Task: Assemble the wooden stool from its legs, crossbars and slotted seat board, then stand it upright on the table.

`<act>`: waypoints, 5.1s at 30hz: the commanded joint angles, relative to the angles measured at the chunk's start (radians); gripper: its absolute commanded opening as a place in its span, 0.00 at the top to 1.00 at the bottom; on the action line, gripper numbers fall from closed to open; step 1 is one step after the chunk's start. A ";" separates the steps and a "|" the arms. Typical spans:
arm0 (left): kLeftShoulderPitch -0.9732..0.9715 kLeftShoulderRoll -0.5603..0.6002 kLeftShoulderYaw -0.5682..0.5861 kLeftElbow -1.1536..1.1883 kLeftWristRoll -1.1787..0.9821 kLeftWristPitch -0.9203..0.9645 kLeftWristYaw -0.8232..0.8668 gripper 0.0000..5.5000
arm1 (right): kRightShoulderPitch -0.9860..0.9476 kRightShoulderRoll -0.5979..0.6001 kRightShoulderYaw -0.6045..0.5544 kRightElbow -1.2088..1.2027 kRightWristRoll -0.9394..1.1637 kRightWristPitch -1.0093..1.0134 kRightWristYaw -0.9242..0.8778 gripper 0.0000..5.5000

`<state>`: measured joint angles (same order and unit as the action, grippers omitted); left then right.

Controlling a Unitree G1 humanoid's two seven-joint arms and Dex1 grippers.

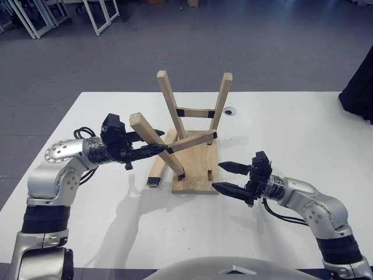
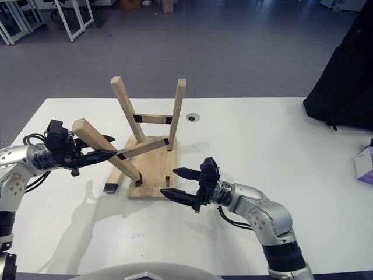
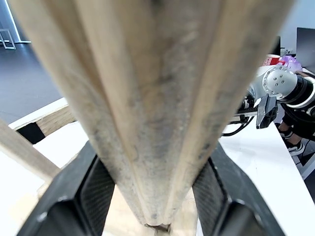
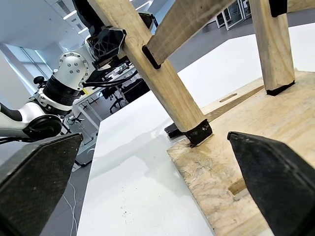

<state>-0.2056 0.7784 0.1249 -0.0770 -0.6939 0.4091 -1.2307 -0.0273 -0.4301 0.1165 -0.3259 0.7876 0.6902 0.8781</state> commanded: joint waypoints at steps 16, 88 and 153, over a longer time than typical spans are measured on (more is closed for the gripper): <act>-0.179 0.115 -0.182 0.116 0.178 -0.015 -0.213 0.63 | 0.003 0.024 0.050 0.037 -0.063 -0.030 0.028 0.00; 0.142 -0.017 0.100 -0.448 -0.524 0.255 0.400 0.34 | 0.044 0.033 0.057 0.081 -0.130 -0.097 0.032 0.00; 0.167 -0.426 -0.114 -0.083 0.296 0.612 1.179 0.62 | 0.133 0.031 0.099 0.011 -0.182 -0.108 -0.065 0.00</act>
<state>-0.0859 0.3412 0.0476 -0.1989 -0.4258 0.9878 -0.0348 0.1137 -0.4006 0.2187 -0.3196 0.6198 0.5906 0.8182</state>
